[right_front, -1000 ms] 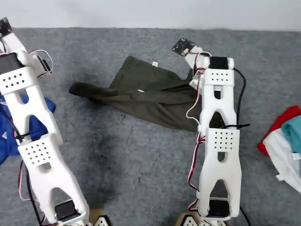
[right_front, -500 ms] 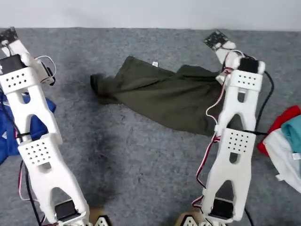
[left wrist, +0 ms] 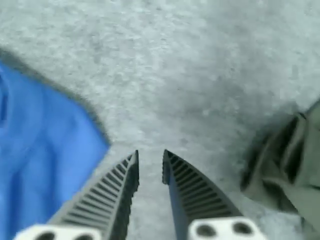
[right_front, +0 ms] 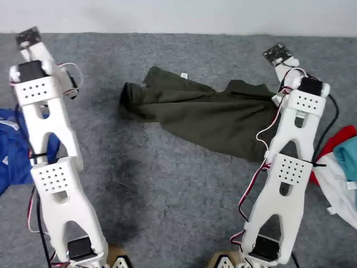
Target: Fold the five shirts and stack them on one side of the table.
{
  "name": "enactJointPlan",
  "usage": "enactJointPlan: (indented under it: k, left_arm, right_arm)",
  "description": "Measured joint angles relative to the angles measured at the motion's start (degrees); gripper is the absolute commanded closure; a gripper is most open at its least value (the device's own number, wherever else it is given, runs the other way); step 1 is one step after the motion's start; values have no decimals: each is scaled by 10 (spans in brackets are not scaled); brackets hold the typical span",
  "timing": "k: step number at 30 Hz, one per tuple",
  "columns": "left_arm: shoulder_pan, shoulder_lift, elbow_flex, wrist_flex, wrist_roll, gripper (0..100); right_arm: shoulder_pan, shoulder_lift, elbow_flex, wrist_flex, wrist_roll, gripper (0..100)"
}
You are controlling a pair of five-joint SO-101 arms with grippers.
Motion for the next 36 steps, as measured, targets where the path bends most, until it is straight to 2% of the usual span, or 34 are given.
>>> enactJointPlan:
  k: [3, 8, 14, 21, 27, 36]
  left_arm:
    - [37, 0, 0, 0, 0, 878]
    - [122, 0, 0, 0, 0, 739]
    - [221, 12, 4, -4, 0, 791]
    - [223, 83, 4, -79, 0, 829]
    - [222, 101, 4, -118, -39, 852]
    - [213, 132, 9, -142, -73, 851]
  right_arm:
    - [1, 0, -3, 7, 0, 766]
    - [-3, -2, -47, 37, 0, 805]
    - [-21, -3, -96, 110, 0, 822]
    - [-18, -3, -105, 134, 0, 822]
    - [0, -3, -105, 137, -15, 822]
    - [9, -3, -105, 159, -40, 822]
